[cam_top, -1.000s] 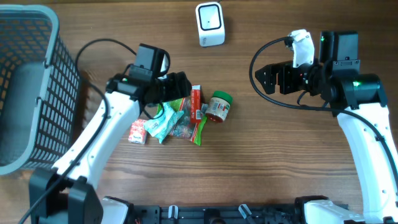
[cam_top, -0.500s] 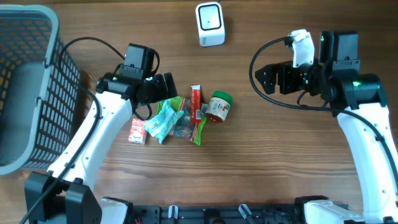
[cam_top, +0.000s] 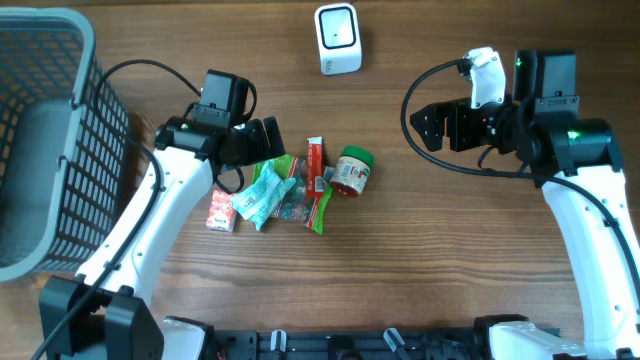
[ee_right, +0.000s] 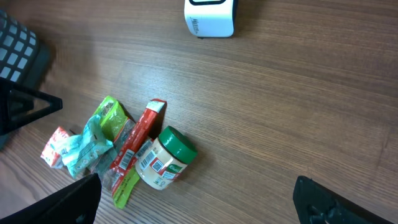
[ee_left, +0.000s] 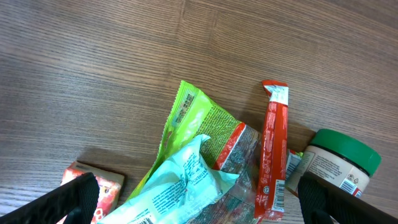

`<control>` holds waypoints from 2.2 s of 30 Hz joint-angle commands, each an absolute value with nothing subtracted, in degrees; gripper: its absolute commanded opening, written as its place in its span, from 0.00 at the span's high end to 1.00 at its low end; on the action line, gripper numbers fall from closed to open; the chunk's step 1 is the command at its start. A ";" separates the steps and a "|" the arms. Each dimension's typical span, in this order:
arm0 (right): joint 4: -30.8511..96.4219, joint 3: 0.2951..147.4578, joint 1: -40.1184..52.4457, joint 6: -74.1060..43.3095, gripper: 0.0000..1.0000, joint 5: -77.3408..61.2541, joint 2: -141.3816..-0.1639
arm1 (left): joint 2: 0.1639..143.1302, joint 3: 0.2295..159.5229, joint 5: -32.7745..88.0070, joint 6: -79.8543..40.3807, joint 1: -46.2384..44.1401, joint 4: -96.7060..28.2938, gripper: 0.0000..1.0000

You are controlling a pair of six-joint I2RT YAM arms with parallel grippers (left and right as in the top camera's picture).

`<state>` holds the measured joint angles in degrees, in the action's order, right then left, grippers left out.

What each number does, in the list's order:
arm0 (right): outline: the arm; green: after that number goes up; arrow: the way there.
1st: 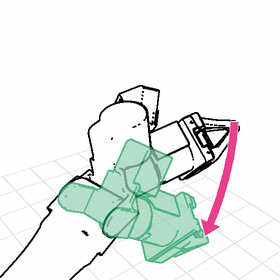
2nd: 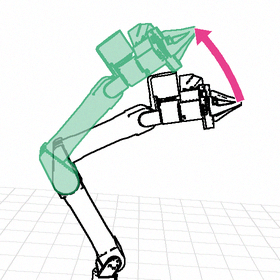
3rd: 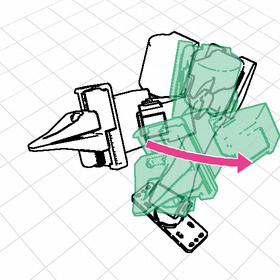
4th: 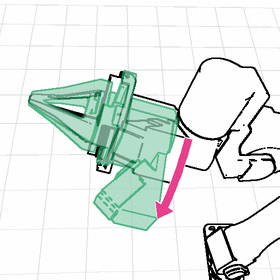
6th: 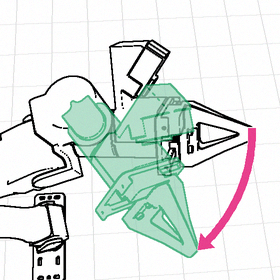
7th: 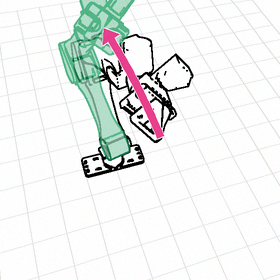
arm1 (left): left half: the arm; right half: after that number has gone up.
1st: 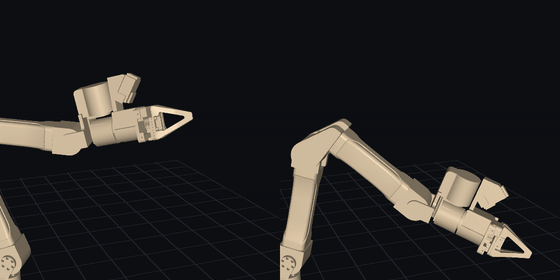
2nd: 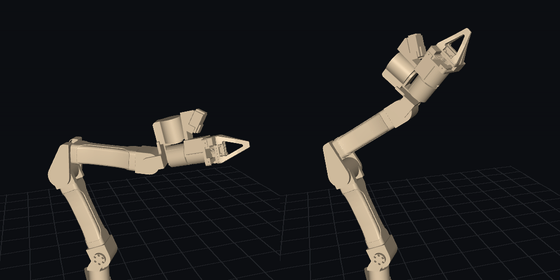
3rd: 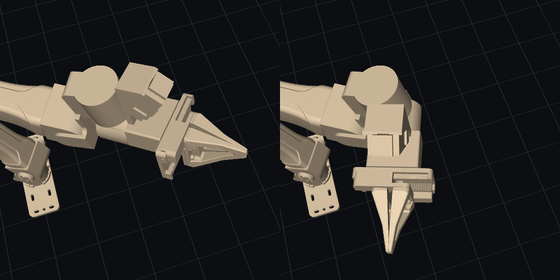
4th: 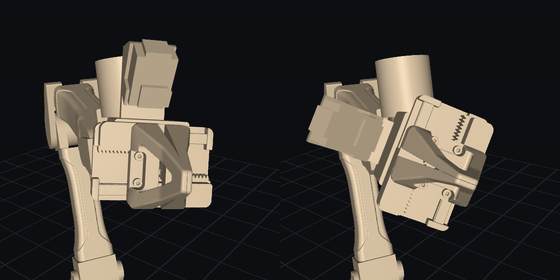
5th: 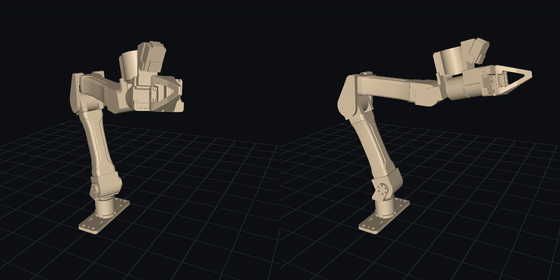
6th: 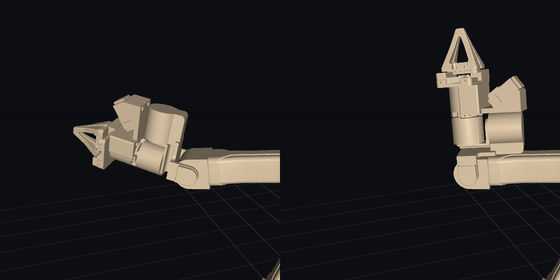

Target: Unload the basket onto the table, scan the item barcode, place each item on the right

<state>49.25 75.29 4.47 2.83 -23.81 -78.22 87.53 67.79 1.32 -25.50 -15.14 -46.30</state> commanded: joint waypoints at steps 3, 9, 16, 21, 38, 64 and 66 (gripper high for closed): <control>49.04 76.34 4.64 2.81 0.00 -24.49 -78.28 | 87.33 68.49 0.54 -24.40 -14.98 -46.33 0.00; 48.82 76.34 4.64 2.74 0.00 -24.49 -78.28 | 87.33 68.49 0.54 -24.40 -14.98 -46.33 0.00; 50.68 76.34 4.64 -20.99 0.09 -28.36 -78.28 | 87.33 68.49 0.54 -24.40 -14.98 -46.33 0.00; 57.04 76.34 5.52 -23.64 0.45 -28.10 -78.28 | 87.33 68.49 0.54 -24.40 -14.98 -46.33 0.00; 56.14 76.34 26.35 -40.18 0.07 -13.63 -93.62 | 87.33 68.49 0.54 -24.40 -14.98 -46.33 0.00; 41.34 76.23 26.46 -40.47 0.15 -11.55 -112.99 | 87.33 68.49 0.54 -24.40 -14.98 -46.33 0.00; 40.86 76.23 26.46 -40.45 0.15 -11.46 -113.06 | 87.33 68.49 0.54 -24.40 -14.98 -46.33 0.00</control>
<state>41.21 75.29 26.44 -39.88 -12.93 -112.18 87.53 67.79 1.32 -25.50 -15.14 -46.30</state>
